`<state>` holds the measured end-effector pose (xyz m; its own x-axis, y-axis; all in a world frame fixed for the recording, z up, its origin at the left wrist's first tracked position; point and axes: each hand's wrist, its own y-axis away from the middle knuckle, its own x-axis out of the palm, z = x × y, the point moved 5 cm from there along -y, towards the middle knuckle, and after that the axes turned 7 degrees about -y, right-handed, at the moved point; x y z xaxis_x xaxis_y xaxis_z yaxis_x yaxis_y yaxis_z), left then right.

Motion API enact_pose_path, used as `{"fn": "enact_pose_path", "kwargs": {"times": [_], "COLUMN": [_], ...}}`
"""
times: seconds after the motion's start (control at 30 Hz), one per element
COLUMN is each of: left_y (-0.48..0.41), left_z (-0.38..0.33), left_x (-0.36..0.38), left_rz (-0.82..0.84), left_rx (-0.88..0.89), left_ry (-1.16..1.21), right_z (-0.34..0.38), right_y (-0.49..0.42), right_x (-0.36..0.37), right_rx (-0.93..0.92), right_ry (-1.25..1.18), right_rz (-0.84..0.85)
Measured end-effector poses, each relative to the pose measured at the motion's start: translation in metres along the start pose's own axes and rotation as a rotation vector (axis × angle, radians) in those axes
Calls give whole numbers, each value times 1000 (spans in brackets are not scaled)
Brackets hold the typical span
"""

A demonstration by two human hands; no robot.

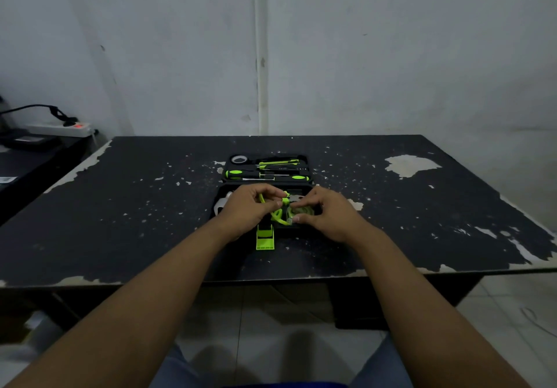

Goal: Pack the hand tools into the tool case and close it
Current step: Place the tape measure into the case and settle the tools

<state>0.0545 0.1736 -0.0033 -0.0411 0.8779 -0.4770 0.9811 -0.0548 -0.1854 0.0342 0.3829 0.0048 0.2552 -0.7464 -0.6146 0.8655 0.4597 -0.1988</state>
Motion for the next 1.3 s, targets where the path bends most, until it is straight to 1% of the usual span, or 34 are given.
{"fn": "enact_pose_path", "kwargs": {"times": [0.1,0.2,0.3,0.5,0.63,0.73,0.9,1.0,1.1,1.3], "left_y": [3,4,10,13,14,15,16,15,15,18], "left_z": [-8,-8,-5,4,4,0,-4,-5,-5,-4], "left_x": [-6,-19,-33,-47,-48,-49,-48,-49,-53,-60], "left_rz": [7,58,99,94,127,136,188,217,231,265], "left_rx": [23,69,73,101,149,201,248,286,261,235], "left_ry": [-67,-132,-219,-329,-395,-443,-518,-573,-595,-622], "right_z": [4,9,12,20,21,20,16,13,19,22], "right_y": [-3,-8,-14,-12,-11,-16,-20,-21,-21,-23], "right_x": [5,12,14,11,12,14,19,22,21,20], "right_rx": [25,65,100,36,41,58,117,148,172,226], "right_ry": [87,174,148,88,48,73,173,184,208,241], "right_rz": [21,45,73,119,128,140,111,74,39,43]}}
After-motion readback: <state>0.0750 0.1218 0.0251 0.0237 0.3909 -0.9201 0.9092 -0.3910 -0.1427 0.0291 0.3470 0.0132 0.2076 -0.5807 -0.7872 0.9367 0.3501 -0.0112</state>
